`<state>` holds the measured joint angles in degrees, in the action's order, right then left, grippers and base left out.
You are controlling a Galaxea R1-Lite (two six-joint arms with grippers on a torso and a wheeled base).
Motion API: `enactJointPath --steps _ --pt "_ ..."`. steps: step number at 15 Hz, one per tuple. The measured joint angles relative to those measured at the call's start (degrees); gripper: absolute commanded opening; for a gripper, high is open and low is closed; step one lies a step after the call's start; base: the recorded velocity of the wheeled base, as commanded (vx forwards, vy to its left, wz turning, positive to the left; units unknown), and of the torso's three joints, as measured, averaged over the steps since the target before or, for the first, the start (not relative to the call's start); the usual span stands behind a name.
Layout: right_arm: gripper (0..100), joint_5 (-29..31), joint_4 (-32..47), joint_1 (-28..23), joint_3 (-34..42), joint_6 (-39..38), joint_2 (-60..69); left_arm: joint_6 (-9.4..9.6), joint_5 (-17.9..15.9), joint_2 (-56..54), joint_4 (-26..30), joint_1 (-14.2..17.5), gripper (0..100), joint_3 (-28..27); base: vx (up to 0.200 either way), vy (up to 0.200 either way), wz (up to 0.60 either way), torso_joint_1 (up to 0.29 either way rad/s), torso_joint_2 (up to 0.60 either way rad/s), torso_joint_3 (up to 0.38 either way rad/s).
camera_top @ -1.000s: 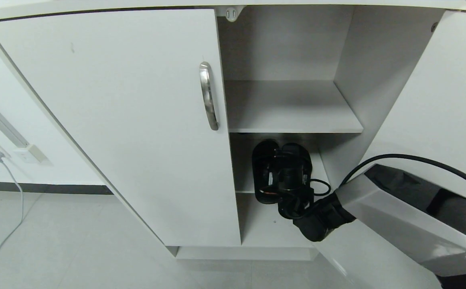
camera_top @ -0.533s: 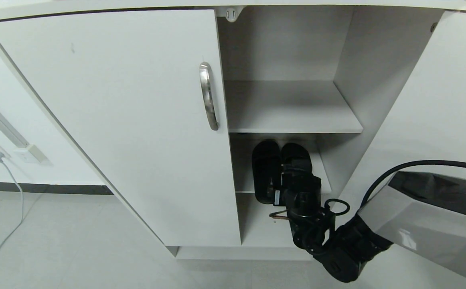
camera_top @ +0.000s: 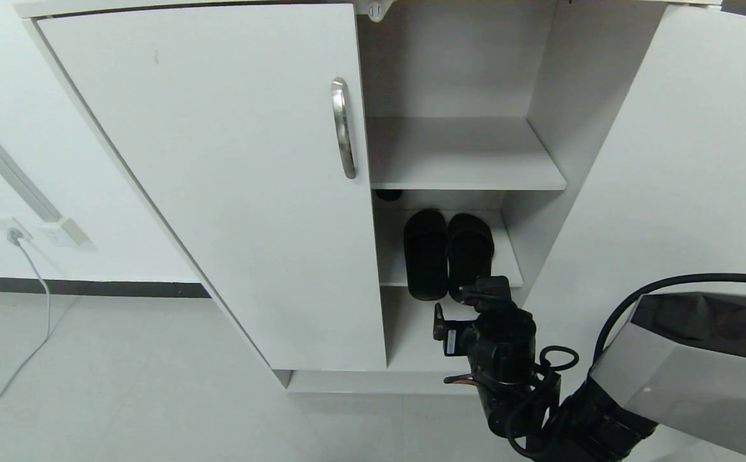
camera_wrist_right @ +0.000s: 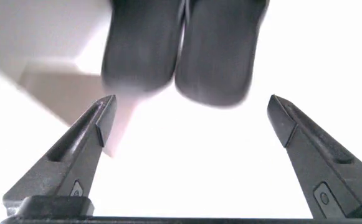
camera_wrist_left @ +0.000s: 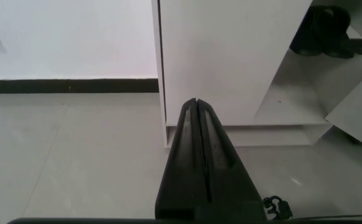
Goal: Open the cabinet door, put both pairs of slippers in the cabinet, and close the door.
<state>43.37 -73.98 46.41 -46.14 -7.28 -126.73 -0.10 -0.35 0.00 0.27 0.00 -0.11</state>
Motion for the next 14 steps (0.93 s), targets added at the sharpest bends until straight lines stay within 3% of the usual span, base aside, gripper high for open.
enactJointPath --steps 2,14 --pt "100 -0.32 -0.65 -0.18 1.18 0.00 0.02 -0.06 0.09 0.00 -0.02 0.00 0 0.00 -0.200 0.000 0.00 0.000 0.00 0.005" --pt "100 -1.99 -1.01 -0.35 0.76 1.82 0.09 -0.04 0.11 0.00 0.00 0.00 0 0.04 0.000 0.000 0.00 0.000 0.00 0.000"
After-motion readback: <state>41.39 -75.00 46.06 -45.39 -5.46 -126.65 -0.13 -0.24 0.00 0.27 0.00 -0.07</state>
